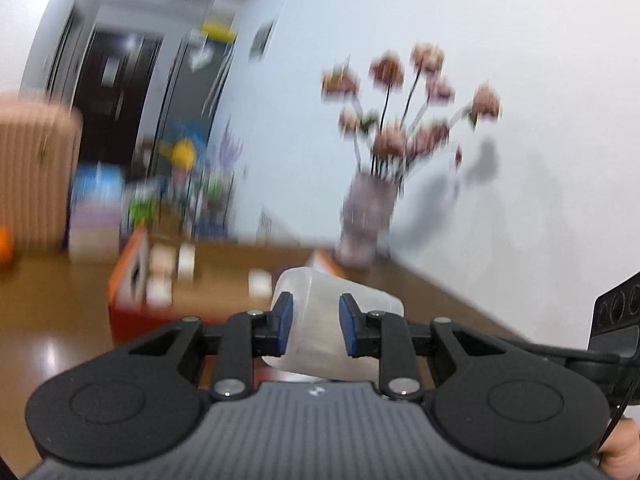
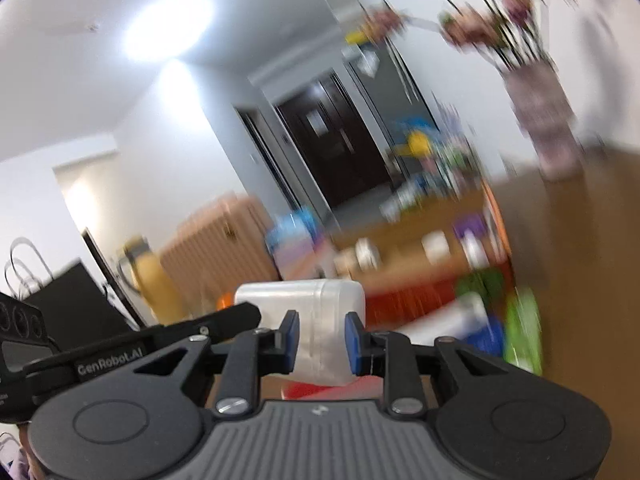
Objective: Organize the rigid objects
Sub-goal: 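Carry the tissue pack into the box and release it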
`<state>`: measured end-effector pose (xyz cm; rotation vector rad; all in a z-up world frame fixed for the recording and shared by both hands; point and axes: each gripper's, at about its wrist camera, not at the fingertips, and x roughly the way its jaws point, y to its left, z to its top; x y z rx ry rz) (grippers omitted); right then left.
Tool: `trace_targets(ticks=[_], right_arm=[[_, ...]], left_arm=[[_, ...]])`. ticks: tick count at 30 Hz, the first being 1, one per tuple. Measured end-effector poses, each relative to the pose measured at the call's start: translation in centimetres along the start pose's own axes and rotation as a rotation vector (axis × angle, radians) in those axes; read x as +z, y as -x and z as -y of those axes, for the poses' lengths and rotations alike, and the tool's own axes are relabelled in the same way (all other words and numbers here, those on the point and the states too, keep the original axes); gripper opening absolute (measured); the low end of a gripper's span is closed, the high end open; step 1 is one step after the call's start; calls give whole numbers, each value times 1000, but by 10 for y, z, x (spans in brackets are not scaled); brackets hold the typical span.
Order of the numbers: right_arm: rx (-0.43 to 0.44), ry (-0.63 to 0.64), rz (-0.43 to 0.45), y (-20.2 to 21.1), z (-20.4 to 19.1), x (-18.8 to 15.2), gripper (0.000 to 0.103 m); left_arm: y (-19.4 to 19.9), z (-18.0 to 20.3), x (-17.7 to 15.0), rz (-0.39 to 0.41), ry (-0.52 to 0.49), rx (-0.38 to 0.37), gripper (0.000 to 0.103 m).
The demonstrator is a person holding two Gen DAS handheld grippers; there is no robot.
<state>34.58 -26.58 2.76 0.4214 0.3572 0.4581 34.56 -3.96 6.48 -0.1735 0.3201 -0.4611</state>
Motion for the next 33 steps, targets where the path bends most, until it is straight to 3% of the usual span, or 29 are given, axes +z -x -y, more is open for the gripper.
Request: trace_targets(ticks=[3, 6, 10, 14, 19, 26, 29, 33], right_arm=[[0, 18, 46, -34, -1, 41, 24], [-18, 24, 43, -76, 6, 80, 24], [-47, -22, -36, -140, 33, 109, 24], [-111, -90, -150, -210, 73, 125, 24], [-187, -181, -281, -280, 115, 115, 24], [-274, -125, -413, -327, 117, 88, 23], [-289, -98, -420, -327, 117, 74, 24], [-308, -73, -387, -320, 120, 72, 32]], left_arm=[[-32, -10, 41, 45, -26, 11, 25], [-75, -28, 72, 34, -16, 21, 25], [-142, -57, 94, -62, 9, 46, 25], [-207, -91, 94, -202, 49, 62, 25], [-280, -135, 79, -375, 152, 73, 25], [-321, -175, 50, -510, 216, 104, 25], [-329, -182, 43, -545, 211, 92, 30], [-328, -196, 32, -565, 279, 71, 47]])
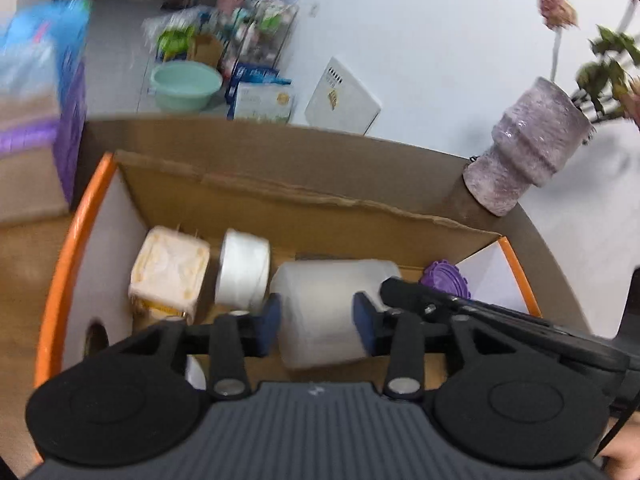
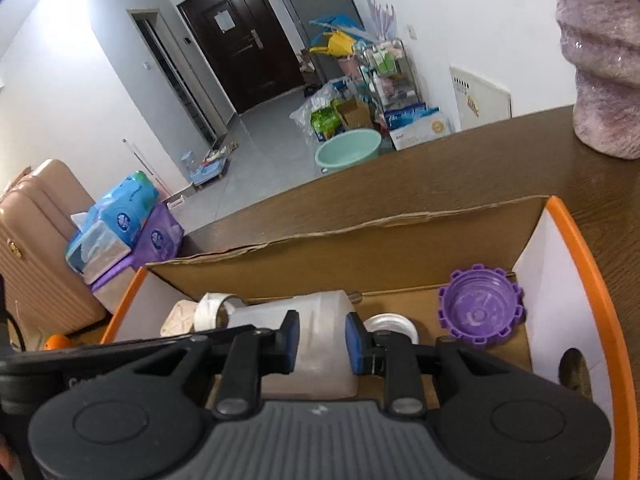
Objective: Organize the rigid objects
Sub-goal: 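Carry the tissue pack into the box and release it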
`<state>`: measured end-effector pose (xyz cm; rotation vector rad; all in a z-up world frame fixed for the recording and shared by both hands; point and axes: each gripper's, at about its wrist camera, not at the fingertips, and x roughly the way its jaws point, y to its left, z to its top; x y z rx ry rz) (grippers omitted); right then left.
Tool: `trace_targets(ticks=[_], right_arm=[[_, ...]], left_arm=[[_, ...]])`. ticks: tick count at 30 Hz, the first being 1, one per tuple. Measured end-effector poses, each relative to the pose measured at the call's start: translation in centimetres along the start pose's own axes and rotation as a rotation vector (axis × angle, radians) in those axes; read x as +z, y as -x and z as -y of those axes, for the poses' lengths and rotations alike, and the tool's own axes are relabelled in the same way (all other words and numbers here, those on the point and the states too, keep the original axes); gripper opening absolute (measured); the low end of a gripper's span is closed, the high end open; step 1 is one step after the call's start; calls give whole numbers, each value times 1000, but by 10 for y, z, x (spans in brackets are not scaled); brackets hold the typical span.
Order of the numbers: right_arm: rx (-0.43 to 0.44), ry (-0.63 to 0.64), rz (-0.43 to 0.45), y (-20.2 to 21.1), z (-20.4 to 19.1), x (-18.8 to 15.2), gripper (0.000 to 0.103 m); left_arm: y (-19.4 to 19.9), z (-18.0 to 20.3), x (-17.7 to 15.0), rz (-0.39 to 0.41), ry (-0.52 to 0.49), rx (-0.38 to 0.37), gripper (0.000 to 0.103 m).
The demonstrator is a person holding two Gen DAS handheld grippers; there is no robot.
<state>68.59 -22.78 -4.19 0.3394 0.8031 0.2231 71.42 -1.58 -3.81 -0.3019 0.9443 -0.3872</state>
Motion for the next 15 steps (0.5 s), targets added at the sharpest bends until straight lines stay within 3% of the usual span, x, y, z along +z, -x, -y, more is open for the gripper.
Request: trace_targets(ticks=[1, 6, 10, 12, 15], right_arm=[[5, -9, -3, 1, 2, -1, 40], [-15, 43, 37, 11, 0, -1, 41], [7, 47, 45, 32, -1, -1, 42], [-1, 71, 53, 49, -7, 1, 46], [-6, 121, 63, 88, -21, 2, 56]], left_arm=[[1, -2, -1, -3, 18, -4, 48], [14, 13, -13, 38, -32, 32, 51], [40, 23, -19, 102, -29, 62, 70], [55, 34, -21, 105, -54, 63, 71], [101, 59, -37, 177, -141, 112, 78]])
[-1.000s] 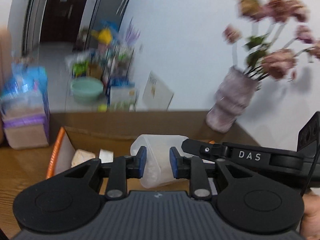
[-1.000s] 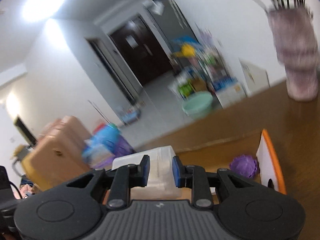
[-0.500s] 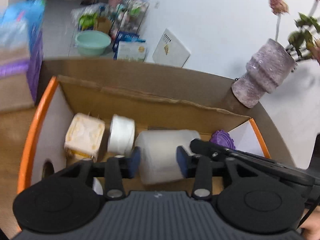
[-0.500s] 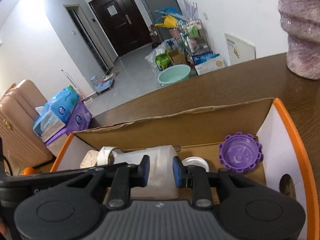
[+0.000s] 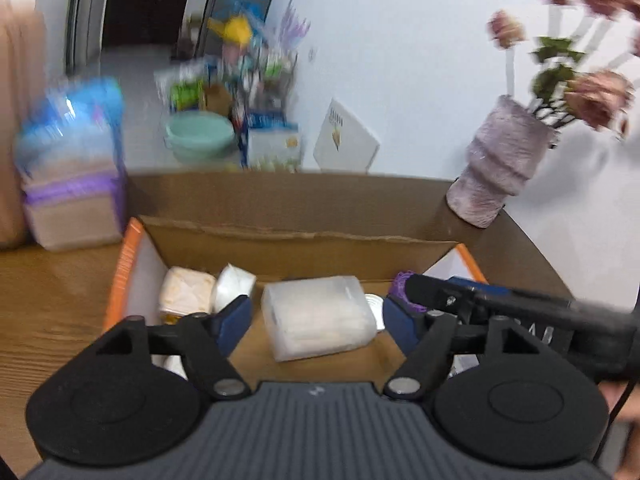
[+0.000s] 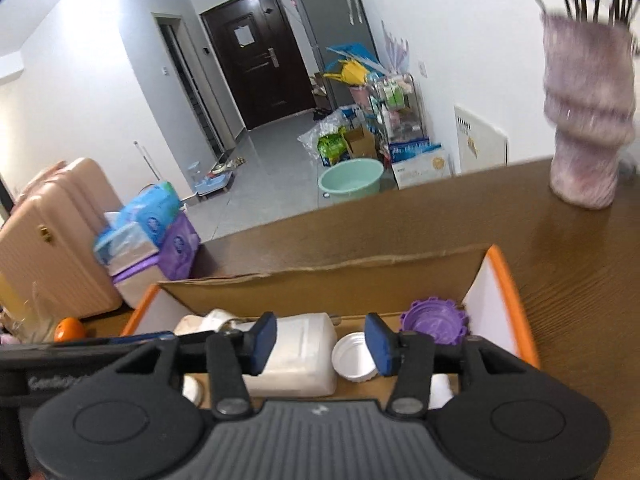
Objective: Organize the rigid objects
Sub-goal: 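Carry the tissue pack into the box and release it, then withdraw both tools from the box back over the table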
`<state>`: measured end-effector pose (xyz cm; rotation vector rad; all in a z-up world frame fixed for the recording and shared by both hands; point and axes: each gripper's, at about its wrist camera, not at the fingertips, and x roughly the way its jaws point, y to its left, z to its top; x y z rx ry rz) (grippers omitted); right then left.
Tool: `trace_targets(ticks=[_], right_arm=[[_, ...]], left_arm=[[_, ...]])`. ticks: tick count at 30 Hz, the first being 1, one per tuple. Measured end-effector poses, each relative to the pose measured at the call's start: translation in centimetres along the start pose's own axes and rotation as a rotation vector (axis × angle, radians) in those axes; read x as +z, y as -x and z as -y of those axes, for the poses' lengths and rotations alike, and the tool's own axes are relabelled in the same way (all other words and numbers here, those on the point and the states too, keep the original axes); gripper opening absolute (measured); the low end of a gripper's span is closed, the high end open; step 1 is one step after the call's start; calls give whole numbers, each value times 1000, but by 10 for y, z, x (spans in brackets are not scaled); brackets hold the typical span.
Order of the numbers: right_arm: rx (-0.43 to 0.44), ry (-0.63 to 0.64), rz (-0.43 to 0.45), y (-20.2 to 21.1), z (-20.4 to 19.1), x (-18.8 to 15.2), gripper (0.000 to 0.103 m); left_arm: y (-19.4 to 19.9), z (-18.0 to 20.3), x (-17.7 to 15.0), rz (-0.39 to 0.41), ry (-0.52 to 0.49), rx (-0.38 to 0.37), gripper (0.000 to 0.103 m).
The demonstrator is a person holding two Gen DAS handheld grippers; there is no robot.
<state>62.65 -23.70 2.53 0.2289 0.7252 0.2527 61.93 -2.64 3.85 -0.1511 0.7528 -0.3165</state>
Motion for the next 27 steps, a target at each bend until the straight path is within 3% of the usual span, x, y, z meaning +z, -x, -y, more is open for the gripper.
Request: trace_targets(ticks=[2, 6, 9, 14, 17, 22, 27], right_arm=[[22, 42, 3, 30, -9, -3, 61], [8, 142, 105, 100, -26, -31, 72], [-35, 214, 206, 148, -35, -66, 76], [-62, 264, 432, 215, -45, -138, 81], [-82, 249, 565, 241, -45, -181, 85], [-104, 190, 685, 264, -41, -238, 85], [-91, 140, 725, 288, -50, -281, 86]], left_arm=[[38, 11, -14, 85, -52, 41, 82], [122, 36, -68, 315, -194, 193, 84], [177, 50, -114, 478, -226, 270, 87], [248, 68, -185, 695, -222, 311, 96], [280, 71, -222, 773, -195, 321, 98], [312, 75, -276, 832, -188, 364, 101], [337, 80, -333, 844, -192, 363, 103]])
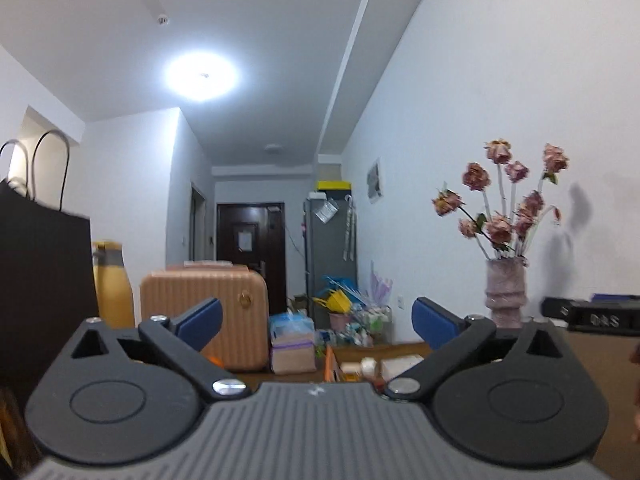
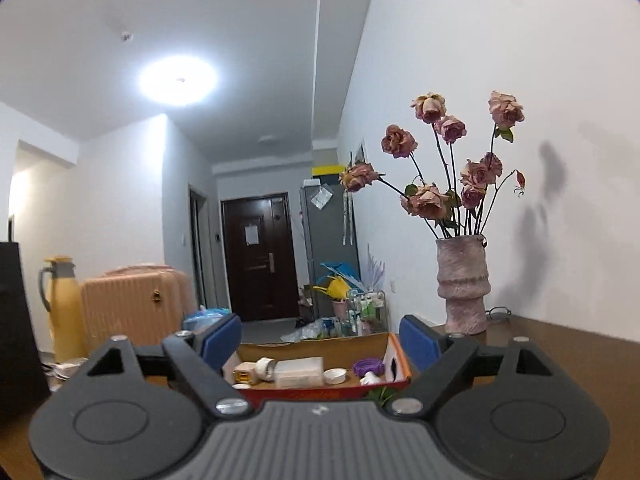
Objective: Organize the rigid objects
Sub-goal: 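Withdraw both tools from the box back over the table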
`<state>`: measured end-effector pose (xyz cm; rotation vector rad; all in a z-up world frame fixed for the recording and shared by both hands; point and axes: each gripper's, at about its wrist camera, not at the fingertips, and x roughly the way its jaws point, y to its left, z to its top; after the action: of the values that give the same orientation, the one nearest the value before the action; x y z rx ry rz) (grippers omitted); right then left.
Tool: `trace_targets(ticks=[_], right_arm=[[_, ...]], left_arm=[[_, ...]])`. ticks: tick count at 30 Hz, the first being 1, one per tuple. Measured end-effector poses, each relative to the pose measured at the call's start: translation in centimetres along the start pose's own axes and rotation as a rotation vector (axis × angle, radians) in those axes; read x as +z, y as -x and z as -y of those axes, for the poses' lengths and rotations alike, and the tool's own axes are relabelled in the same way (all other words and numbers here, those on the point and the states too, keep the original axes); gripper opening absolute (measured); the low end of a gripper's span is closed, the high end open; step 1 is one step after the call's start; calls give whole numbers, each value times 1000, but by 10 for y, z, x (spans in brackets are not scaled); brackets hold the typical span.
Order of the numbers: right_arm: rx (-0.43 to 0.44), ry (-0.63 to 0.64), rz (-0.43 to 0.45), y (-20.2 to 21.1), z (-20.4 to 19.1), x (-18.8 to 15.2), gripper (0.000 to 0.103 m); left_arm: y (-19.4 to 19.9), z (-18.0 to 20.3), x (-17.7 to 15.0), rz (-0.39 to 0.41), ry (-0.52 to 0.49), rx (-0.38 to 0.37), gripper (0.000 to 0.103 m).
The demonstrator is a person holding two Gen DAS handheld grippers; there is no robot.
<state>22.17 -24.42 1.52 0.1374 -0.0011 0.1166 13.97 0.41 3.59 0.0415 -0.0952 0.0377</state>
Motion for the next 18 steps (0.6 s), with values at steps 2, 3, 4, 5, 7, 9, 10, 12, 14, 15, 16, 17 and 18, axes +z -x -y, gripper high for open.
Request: trace_targets(ticks=[2, 3, 4, 5, 7, 9, 10, 12, 14, 15, 16, 17, 18], right_arm=[[3, 11, -11, 16, -9, -2, 91], [-1, 10, -11, 28, -13, -3, 92], [-5, 13, -17, 39, -18, -4, 93], [8, 27, -20, 50, -22, -5, 93], [29, 51, -12, 73, -29, -8, 95], [59, 71, -5, 94, -33, -11, 102], [70, 82, -2, 103, -35, -14, 103], [66, 116, 14, 124, -40, -18, 103], [50, 141, 30, 138, -43, -21, 103], [42, 141, 27, 144, -43, -23, 103], [40, 138, 21, 148, -43, -24, 103], [40, 137, 13, 151, -42, -26, 103], [33, 135, 16, 153, -42, -27, 103]], left_arm=[[23, -2, -7, -12, -26, -12, 103], [35, -3, -10, -2, -43, -6, 103], [47, -6, -13, 9, -55, 4, 103], [57, -9, -15, 13, -58, 11, 103], [75, -17, -18, -1, -36, -3, 103], [85, -23, -21, -27, -13, -32, 103], [88, -24, -23, -37, -17, -33, 103], [94, -27, -25, -30, -29, -20, 103], [98, -30, -25, -29, -21, -3, 103], [99, -33, -24, -35, -12, 5, 103], [99, -34, -23, -42, -1, 12, 103], [99, -37, -22, -46, 4, 15, 103], [100, -37, -22, -46, 9, 18, 103]])
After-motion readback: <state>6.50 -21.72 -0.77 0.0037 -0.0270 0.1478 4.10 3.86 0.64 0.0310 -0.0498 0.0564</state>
